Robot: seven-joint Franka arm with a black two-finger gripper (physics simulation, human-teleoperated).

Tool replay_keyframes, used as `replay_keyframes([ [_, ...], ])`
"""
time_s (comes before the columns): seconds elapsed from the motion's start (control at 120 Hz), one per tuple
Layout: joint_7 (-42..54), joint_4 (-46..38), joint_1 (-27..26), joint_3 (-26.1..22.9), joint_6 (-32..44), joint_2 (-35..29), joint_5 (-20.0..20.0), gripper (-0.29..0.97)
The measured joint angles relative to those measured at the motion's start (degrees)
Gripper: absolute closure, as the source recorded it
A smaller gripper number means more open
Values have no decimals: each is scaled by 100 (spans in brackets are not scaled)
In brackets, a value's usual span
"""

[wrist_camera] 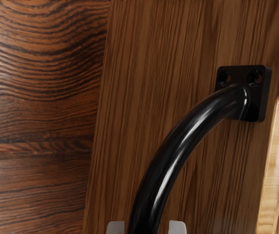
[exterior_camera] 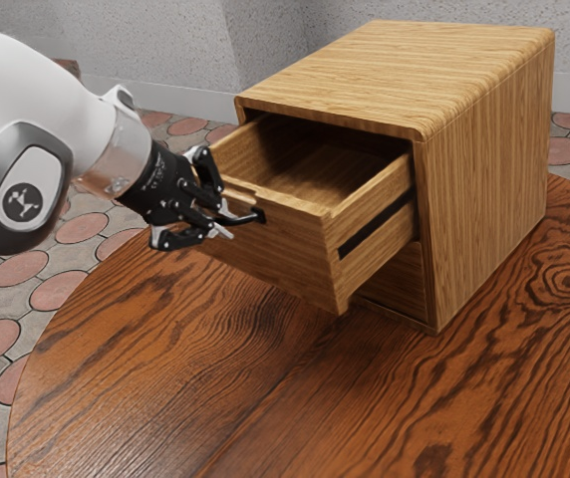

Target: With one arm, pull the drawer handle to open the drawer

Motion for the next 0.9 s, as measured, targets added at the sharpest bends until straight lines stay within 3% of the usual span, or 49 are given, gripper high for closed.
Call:
replay_keyframes([
  [0.808, 23, -835, 113, -17, 28, -911, 41, 79],
  [0.9, 30, -787, 142, -208, 48, -1140, 118, 64],
])
